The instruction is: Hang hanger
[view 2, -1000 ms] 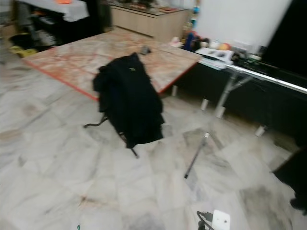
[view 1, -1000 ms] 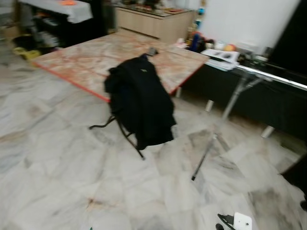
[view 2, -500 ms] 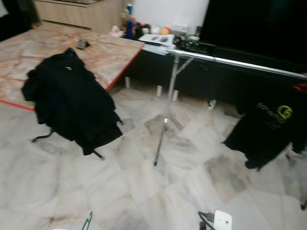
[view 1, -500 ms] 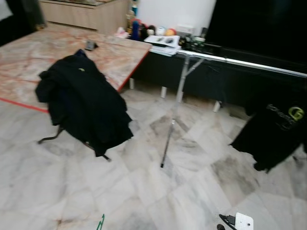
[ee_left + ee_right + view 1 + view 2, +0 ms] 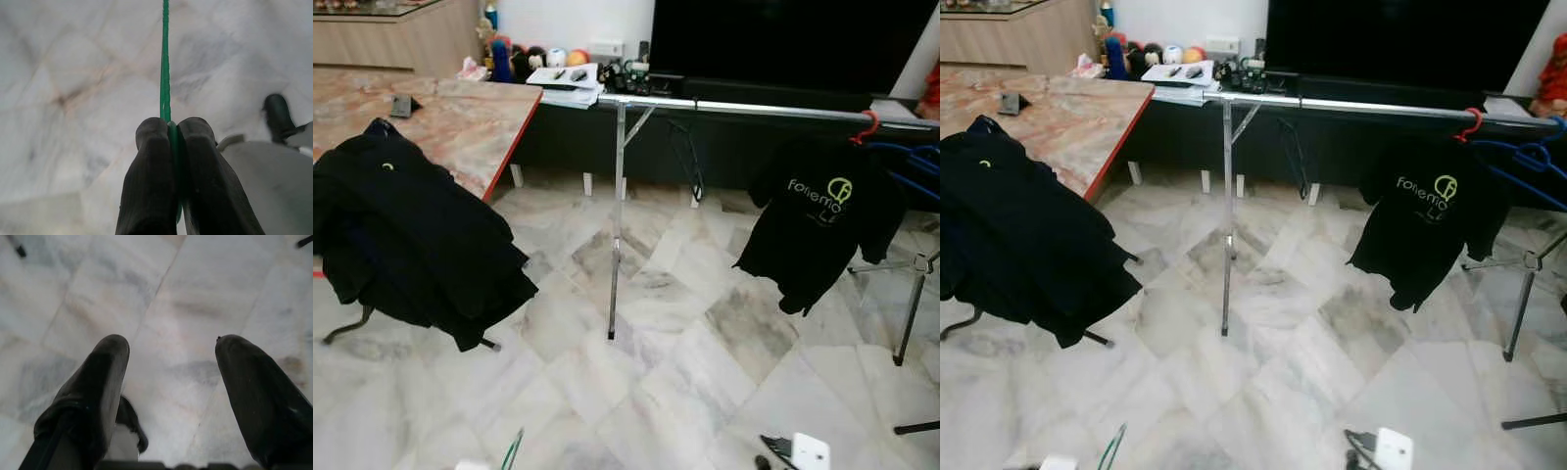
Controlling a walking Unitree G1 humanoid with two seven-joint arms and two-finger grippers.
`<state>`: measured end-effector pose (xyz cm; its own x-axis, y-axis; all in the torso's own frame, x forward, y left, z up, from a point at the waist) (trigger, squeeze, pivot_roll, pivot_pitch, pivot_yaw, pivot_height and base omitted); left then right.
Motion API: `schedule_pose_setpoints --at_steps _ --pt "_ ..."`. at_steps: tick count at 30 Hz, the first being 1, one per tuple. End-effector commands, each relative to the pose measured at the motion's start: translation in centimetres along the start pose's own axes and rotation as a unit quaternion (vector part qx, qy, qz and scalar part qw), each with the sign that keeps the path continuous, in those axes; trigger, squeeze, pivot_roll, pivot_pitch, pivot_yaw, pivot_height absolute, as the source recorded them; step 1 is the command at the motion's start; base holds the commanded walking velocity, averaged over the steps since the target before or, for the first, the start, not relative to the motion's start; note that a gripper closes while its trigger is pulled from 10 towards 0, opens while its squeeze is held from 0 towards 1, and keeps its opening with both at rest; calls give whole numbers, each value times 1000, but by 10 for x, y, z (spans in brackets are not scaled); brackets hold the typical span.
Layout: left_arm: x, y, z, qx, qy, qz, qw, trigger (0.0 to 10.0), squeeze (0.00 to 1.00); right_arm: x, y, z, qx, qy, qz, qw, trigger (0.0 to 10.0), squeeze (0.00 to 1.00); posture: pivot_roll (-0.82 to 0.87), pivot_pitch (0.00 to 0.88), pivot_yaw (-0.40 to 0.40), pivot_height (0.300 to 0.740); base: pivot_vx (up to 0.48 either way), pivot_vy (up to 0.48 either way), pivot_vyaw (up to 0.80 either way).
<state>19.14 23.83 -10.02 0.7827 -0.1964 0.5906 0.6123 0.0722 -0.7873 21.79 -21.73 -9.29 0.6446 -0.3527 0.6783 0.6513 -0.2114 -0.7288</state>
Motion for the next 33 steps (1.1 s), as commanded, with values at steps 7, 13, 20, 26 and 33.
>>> schedule_pose_setpoints --at_steps 7,13,20,26,33 --pt "-5 -2 7 5 4 4 1000 10000 0 -4 -1 6 8 5 3 1000 10000 0 68 89 -23 740 0 0 -800" --pt "6 -1 10 -3 37 -15 999 10000 0 3 1 7 7 9 -9 1000 10000 0 70 91 -23 740 0 0 -800" --pt "25 0 20 -8 97 -36 995 10000 0 33 4 23 54 -60 -58 995 10000 0 73 94 -17 740 0 0 -343" --pt "46 2 31 0 166 -50 985 10000 0 66 6 34 88 -141 -111 980 10000 0 76 99 -16 740 0 0 0" --pt "68 -1 0 -151 280 -86 944 10000 0 113 -3 65 202 -307 -183 912 10000 0 65 103 -10 740 0 0 0"
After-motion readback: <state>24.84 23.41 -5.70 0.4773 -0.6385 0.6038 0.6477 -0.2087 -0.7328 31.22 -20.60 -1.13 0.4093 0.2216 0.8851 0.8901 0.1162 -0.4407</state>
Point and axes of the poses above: a point about 5 cm out from each wrist's last joint towards the gripper, its own y axis pointing out of the wrist towards the gripper, its own x axis along the axis of the wrist's last joint, z = x × y, the point moved 3 cm from there along y, pointing out of the wrist towards the gripper, and after that the axes turned 3 degrees about y, right-handed, at the moved point
